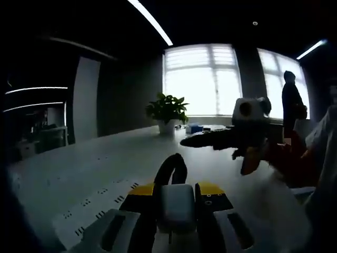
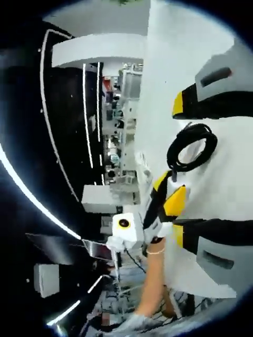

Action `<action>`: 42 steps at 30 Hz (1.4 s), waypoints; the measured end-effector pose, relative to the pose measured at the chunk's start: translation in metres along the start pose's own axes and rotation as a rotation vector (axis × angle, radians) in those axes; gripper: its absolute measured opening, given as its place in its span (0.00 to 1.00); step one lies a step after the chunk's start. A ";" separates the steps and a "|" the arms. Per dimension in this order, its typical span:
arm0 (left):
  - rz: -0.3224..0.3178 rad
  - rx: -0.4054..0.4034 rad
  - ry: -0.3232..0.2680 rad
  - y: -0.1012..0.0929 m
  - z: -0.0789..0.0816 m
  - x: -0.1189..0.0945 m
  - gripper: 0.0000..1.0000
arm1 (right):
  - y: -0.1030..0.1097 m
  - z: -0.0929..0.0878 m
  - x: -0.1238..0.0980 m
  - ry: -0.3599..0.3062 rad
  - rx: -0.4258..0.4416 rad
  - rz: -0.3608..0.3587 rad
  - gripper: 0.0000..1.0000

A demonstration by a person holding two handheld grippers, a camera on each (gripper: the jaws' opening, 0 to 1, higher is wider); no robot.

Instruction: Straighten the power strip on the desk, plug the charger into it

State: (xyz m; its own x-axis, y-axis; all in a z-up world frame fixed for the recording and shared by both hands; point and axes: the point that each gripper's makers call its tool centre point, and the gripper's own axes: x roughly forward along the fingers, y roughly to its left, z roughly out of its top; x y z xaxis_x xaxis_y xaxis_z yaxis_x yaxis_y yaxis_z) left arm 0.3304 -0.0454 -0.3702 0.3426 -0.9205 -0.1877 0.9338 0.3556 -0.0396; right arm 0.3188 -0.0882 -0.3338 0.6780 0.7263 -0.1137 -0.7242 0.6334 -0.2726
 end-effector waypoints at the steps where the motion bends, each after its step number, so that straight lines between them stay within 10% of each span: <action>1: -0.001 0.000 0.002 0.001 0.000 0.000 0.26 | -0.001 -0.002 0.000 0.021 -0.059 0.006 0.95; 4: -0.001 0.003 0.003 0.003 0.001 0.000 0.26 | -0.009 -0.018 0.002 0.144 -0.241 0.066 1.00; 9: -0.002 0.003 0.002 0.002 0.002 0.001 0.26 | -0.016 -0.009 0.012 0.067 -0.121 0.178 0.98; 18: -0.009 0.000 0.012 0.001 0.002 0.001 0.26 | -0.021 -0.028 0.023 0.117 -0.102 0.295 0.79; 42: -0.019 -0.016 0.012 0.002 0.003 0.001 0.26 | -0.026 -0.043 0.031 0.112 -0.050 0.316 0.42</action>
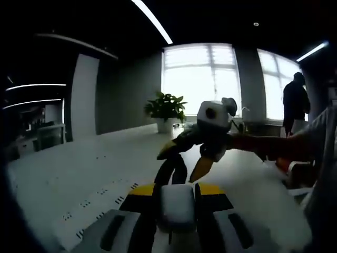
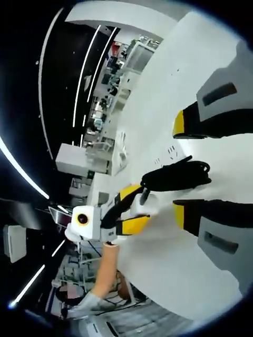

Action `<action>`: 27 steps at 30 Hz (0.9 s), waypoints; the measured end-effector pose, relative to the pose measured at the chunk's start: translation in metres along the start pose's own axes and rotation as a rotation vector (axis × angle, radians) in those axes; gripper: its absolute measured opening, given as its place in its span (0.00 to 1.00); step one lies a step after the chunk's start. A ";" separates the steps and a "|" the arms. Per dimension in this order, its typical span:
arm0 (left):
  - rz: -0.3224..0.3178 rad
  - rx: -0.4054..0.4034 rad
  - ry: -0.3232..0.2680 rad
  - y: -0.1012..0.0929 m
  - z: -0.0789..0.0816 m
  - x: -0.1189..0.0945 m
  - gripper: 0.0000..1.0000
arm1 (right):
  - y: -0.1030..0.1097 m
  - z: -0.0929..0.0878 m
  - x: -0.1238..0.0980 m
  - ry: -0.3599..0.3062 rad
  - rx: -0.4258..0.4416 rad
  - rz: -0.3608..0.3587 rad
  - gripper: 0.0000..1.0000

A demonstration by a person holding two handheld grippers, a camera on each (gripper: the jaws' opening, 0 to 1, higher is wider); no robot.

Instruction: Straighten the power strip on the desk, plug the charger into it

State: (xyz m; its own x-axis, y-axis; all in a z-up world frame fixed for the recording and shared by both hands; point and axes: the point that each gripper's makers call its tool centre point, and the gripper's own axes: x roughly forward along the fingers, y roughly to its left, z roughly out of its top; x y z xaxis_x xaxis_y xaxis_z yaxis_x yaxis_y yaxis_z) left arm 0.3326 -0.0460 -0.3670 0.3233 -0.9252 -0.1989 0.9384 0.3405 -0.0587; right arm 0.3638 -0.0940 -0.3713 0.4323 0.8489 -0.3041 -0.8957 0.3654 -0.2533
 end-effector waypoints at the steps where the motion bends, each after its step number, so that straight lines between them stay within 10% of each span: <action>1: 0.000 0.000 0.000 0.000 0.000 0.000 0.26 | 0.001 -0.001 0.001 0.003 -0.002 0.004 0.41; 14: 0.001 0.005 0.003 0.003 0.000 0.002 0.26 | -0.002 -0.003 0.005 0.005 0.006 -0.007 0.15; 27: -0.009 -0.013 -0.003 0.003 -0.003 0.001 0.27 | 0.002 0.003 0.001 -0.001 -0.011 -0.042 0.10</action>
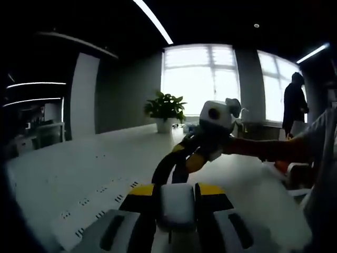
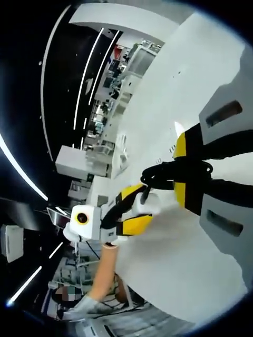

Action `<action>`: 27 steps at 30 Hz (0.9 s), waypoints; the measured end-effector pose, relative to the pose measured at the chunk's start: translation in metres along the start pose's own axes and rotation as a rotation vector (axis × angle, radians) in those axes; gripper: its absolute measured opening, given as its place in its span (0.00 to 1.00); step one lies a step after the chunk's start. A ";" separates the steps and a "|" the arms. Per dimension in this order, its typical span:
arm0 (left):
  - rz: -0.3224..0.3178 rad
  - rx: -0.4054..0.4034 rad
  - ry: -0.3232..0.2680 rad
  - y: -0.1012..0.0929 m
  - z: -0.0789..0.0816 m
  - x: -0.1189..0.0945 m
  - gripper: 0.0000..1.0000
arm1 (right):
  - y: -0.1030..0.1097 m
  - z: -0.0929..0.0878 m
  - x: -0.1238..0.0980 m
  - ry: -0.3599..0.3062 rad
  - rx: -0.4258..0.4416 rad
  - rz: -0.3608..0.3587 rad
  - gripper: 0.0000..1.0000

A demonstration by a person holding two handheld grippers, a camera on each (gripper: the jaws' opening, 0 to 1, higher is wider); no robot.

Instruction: Straighten the power strip on the desk, plug the charger into it

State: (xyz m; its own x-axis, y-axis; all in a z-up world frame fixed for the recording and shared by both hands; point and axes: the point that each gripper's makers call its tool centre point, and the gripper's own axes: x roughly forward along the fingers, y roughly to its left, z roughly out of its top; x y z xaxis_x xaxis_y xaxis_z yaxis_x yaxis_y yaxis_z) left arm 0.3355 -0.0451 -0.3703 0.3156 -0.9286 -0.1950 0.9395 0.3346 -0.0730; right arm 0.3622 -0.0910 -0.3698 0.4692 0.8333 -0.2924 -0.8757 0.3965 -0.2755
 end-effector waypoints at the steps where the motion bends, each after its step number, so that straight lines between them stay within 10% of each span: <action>1: -0.001 0.007 0.000 0.000 0.000 0.000 0.27 | 0.000 0.000 0.000 0.002 0.006 0.002 0.10; 11: 0.014 0.050 -0.059 0.002 0.010 -0.003 0.24 | 0.001 0.015 -0.008 -0.051 0.079 -0.010 0.10; 15: 0.035 -0.010 -0.226 0.010 0.042 -0.014 0.33 | 0.002 0.022 -0.010 -0.059 0.042 -0.038 0.08; 27: 0.078 0.045 -0.195 0.013 0.033 -0.021 0.50 | -0.005 0.075 -0.033 -0.141 -0.076 -0.166 0.08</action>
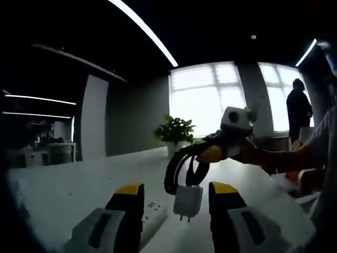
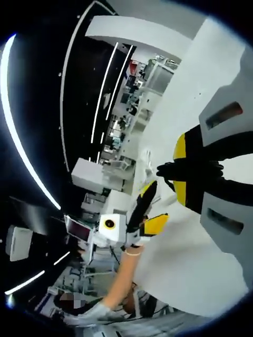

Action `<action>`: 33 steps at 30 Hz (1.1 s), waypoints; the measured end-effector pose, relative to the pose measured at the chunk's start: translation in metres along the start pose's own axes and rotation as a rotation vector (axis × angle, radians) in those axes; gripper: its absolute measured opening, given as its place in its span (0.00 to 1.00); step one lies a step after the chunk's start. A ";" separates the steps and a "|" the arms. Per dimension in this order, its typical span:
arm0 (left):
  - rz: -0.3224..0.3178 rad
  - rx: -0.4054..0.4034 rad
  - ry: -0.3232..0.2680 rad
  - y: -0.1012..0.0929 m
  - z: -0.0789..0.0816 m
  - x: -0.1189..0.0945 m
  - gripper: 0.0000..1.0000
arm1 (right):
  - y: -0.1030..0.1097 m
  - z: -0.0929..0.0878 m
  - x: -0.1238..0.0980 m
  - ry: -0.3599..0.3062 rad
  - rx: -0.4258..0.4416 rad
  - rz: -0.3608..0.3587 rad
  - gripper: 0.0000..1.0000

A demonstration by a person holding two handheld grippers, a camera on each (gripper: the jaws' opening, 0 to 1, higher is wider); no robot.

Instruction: Straighten the power strip on the desk, plug the charger into it

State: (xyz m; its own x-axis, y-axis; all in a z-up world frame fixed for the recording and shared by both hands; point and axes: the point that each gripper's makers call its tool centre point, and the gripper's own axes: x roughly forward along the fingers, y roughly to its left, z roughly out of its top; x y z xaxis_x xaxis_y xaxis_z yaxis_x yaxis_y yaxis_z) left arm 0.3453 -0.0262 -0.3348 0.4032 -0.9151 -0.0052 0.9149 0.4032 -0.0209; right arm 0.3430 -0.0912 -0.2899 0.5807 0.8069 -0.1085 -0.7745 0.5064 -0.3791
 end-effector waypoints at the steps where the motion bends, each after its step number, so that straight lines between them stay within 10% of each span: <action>1: -0.006 -0.002 0.009 -0.001 -0.002 0.000 0.51 | -0.002 0.005 -0.001 -0.001 -0.017 -0.019 0.08; 12: 0.089 0.070 -0.010 -0.002 -0.007 0.019 0.99 | -0.025 0.025 -0.006 0.195 -0.096 -0.311 0.08; 33: 0.385 0.151 0.034 0.018 -0.018 0.026 0.99 | -0.031 0.018 0.008 0.338 -0.031 -0.414 0.08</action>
State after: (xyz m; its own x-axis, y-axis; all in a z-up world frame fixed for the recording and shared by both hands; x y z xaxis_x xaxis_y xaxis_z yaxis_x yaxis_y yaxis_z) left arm 0.3720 -0.0433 -0.3529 0.7178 -0.6960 -0.0175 0.6914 0.7096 0.1360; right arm 0.3671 -0.0949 -0.2623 0.8885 0.3957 -0.2322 -0.4586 0.7484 -0.4792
